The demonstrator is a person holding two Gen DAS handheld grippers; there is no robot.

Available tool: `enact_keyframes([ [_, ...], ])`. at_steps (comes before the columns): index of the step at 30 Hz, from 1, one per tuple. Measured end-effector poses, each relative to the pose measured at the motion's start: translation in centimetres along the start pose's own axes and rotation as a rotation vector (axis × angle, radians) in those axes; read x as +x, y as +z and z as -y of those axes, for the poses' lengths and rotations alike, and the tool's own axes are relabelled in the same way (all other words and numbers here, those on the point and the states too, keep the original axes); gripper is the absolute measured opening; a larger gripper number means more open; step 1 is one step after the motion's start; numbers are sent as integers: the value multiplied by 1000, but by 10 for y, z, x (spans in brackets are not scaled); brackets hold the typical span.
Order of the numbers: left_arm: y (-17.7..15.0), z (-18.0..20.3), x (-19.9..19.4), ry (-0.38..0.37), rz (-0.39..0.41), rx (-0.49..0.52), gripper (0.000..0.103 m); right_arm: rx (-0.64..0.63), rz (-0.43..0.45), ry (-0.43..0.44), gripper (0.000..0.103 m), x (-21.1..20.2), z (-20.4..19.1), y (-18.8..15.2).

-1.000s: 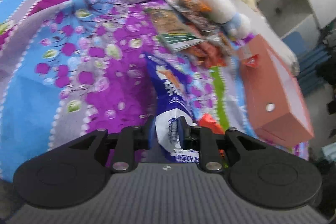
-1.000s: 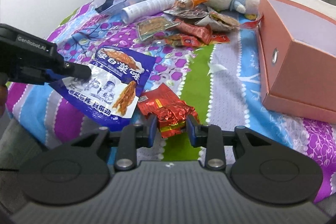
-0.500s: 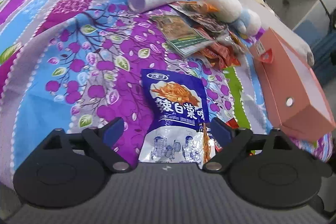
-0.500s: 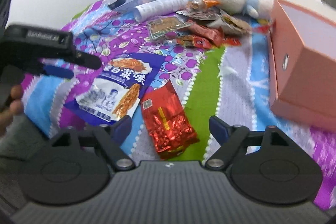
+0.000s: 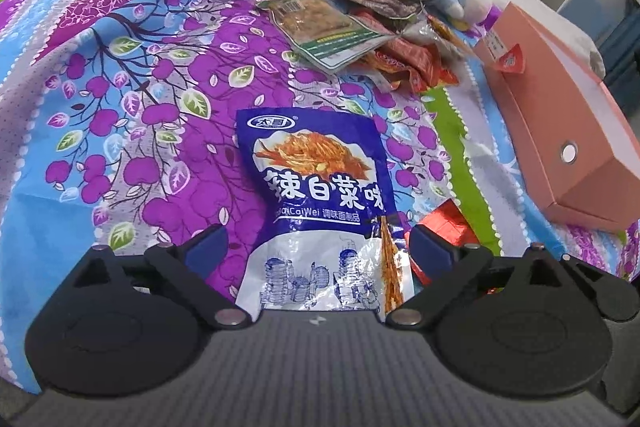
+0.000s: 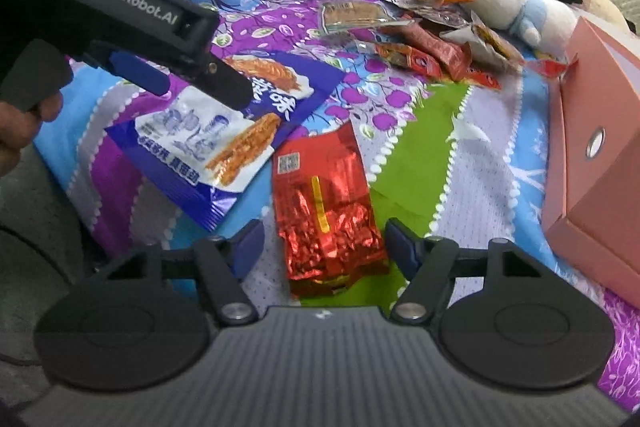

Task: Organize snacks
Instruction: 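Close the left tool on the blue bag while the right tool grips the red foil packet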

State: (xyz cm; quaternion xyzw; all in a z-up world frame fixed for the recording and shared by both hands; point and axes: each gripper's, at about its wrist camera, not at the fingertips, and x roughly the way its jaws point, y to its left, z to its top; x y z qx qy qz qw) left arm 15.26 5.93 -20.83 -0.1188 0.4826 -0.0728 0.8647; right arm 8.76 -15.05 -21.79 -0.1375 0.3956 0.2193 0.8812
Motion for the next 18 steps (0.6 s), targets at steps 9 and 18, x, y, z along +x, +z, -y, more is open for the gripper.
enact_keyframes([
  [9,6,14,18,49,-21,61,99,67,15,-75,55,-6,11,-2],
  [18,7,30,34,99,-15,133,99,146,29,-151,55,-4,29,-3],
])
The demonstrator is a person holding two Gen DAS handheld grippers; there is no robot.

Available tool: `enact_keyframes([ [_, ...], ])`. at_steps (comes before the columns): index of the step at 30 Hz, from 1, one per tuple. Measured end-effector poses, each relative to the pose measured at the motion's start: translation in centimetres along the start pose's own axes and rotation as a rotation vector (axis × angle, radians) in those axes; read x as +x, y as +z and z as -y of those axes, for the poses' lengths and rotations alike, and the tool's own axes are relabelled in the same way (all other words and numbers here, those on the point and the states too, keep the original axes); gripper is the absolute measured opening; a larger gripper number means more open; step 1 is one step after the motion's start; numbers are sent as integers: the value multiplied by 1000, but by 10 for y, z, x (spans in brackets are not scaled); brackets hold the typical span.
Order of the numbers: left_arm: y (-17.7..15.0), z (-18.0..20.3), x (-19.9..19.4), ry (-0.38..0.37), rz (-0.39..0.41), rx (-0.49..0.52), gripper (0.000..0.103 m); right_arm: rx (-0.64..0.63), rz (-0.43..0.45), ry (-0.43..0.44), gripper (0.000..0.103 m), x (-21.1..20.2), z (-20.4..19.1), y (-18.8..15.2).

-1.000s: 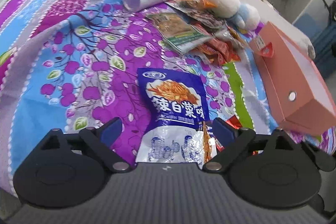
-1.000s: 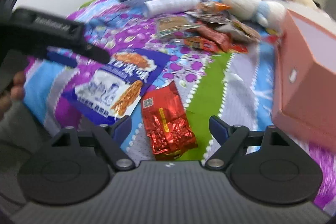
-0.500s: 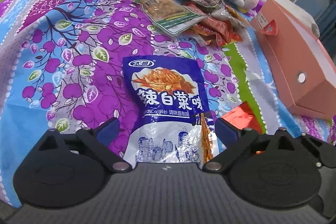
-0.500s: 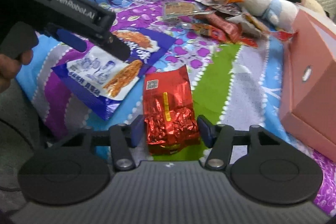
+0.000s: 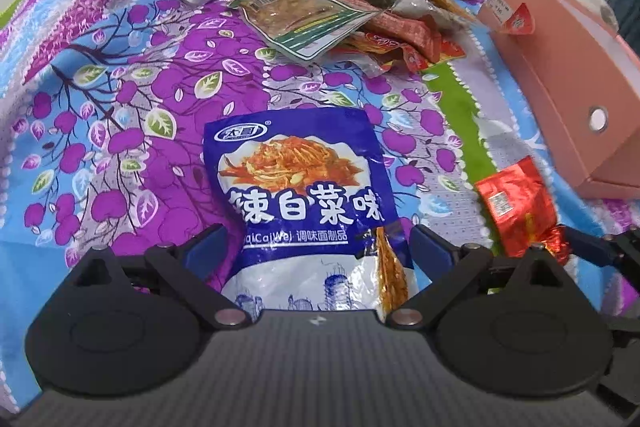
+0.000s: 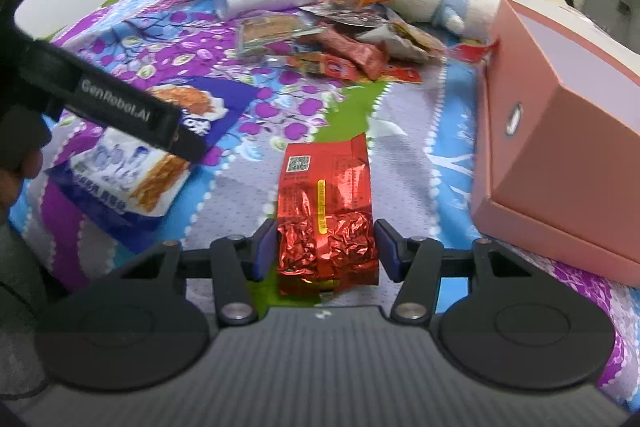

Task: Organize snacks
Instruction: 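Close the left tool on the blue bag while the right tool grips the red foil packet, then carry the blue bag and red packet with both tools over the pink box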

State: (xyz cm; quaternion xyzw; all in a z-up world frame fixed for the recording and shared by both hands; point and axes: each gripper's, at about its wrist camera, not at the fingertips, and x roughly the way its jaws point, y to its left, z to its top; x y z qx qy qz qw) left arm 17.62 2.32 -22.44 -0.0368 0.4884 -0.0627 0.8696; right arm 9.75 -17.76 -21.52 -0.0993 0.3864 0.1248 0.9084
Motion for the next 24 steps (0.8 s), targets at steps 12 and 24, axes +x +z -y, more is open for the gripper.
enact_keyframes([
  [12,-2,13,3,64,-3,56,79,40,-13,-8,55,6,3,-2],
  [24,3,10,-29,9,44,-6,67,112,38,-6,54,-15,13,11],
])
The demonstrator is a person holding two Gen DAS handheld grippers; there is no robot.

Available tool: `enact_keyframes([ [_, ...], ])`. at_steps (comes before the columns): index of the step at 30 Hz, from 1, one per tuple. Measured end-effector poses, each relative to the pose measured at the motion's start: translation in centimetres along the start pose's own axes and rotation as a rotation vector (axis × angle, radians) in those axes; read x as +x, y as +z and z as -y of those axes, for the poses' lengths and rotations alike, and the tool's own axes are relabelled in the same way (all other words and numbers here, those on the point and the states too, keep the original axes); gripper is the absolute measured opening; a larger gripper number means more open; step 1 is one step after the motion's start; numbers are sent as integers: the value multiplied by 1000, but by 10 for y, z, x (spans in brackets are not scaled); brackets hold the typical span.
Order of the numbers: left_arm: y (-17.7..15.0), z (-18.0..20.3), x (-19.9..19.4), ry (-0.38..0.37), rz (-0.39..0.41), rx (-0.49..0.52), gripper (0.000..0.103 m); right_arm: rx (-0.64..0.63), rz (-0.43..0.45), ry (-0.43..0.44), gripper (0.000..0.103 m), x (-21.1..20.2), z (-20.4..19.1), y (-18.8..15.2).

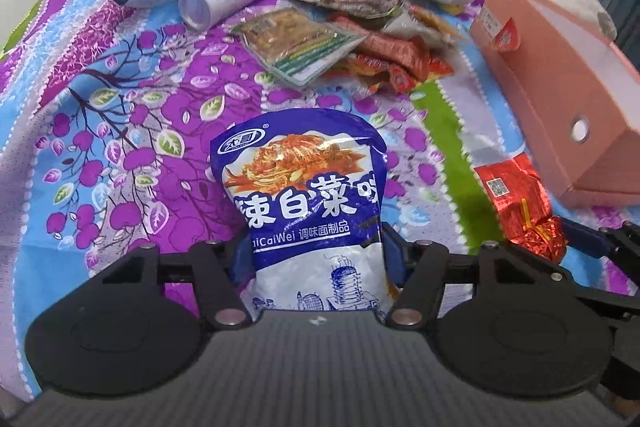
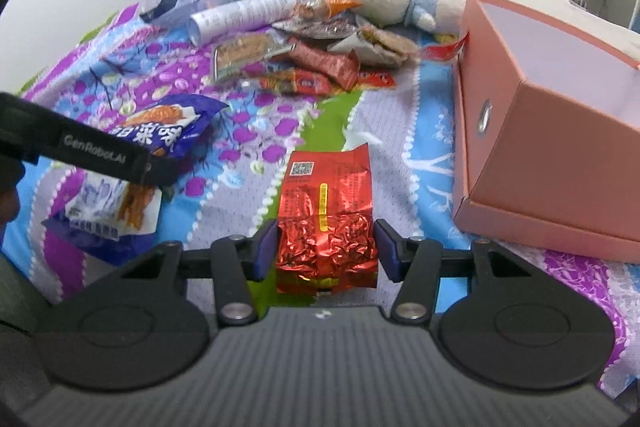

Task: Organize snacks
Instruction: 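Carry the blue bag and red packet with both tools over the pink box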

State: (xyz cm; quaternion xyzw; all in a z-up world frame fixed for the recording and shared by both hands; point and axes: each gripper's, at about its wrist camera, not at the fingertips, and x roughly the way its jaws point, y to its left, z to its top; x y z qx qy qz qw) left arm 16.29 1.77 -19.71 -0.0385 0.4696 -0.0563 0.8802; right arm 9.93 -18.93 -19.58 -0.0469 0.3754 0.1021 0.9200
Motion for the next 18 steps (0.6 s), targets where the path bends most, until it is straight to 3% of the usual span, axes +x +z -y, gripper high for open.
enact_keyframes([
  [18,34,35,-70,-104,116,13,67,81,170,-30,54,-67,21,37],
])
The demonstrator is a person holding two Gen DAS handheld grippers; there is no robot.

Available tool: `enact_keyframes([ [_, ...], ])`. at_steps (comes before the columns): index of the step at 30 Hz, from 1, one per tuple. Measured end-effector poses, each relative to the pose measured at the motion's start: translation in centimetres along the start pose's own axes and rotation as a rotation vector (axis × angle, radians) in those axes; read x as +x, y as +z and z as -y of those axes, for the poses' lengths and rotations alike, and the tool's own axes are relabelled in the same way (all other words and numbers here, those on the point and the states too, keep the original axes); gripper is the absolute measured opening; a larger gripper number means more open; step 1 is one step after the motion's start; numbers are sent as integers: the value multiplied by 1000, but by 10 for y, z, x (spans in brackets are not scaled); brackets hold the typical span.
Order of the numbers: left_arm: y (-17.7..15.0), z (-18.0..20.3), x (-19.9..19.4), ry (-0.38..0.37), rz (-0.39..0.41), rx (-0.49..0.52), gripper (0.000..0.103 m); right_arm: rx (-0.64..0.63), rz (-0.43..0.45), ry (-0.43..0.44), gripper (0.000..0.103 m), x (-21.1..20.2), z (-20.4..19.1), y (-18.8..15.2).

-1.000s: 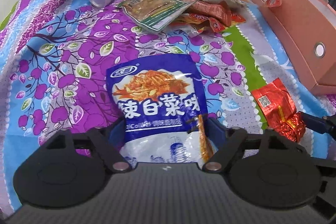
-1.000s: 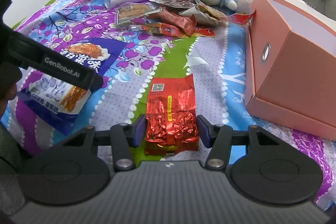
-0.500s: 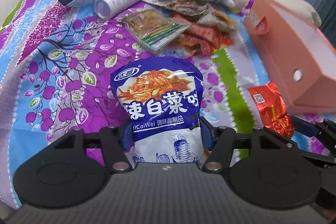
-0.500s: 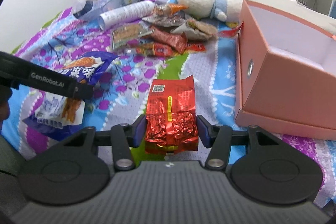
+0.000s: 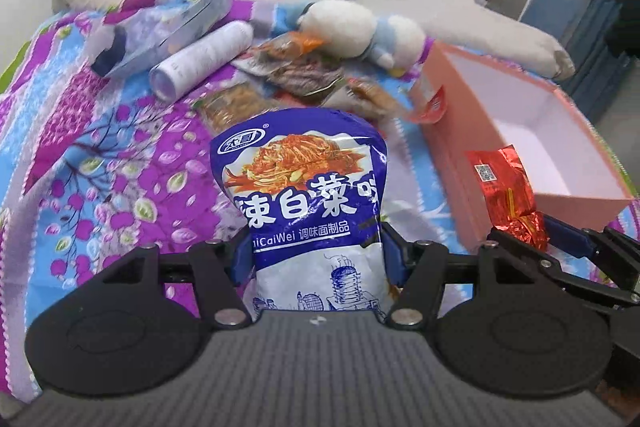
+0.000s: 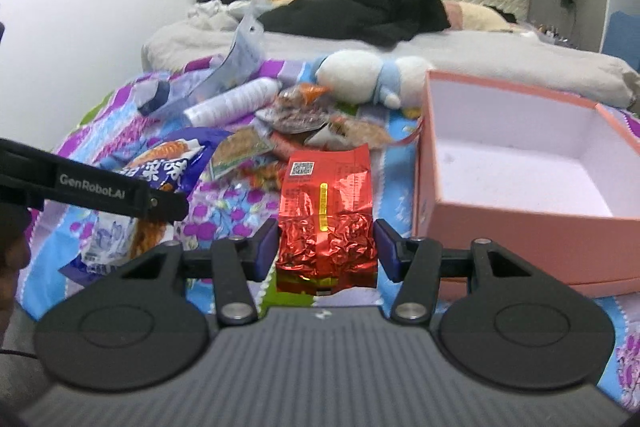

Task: Organize snacks
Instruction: 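Carry the blue bag and red packet with both tools over the pink box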

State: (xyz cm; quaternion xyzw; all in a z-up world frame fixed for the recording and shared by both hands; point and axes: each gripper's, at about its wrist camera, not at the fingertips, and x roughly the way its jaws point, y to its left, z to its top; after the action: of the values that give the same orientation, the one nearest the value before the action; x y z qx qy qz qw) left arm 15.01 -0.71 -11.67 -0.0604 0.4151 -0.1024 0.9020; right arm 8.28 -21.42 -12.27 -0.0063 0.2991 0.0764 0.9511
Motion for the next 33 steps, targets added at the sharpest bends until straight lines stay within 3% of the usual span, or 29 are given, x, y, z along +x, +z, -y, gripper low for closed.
enact_keyframes([
  [18,21,89,3,-213,30,94,67,62,71,-142,54,-41,56,5],
  [33,97,182,30,-340,80,179,67,113,139,-299,54,-28,131,49],
])
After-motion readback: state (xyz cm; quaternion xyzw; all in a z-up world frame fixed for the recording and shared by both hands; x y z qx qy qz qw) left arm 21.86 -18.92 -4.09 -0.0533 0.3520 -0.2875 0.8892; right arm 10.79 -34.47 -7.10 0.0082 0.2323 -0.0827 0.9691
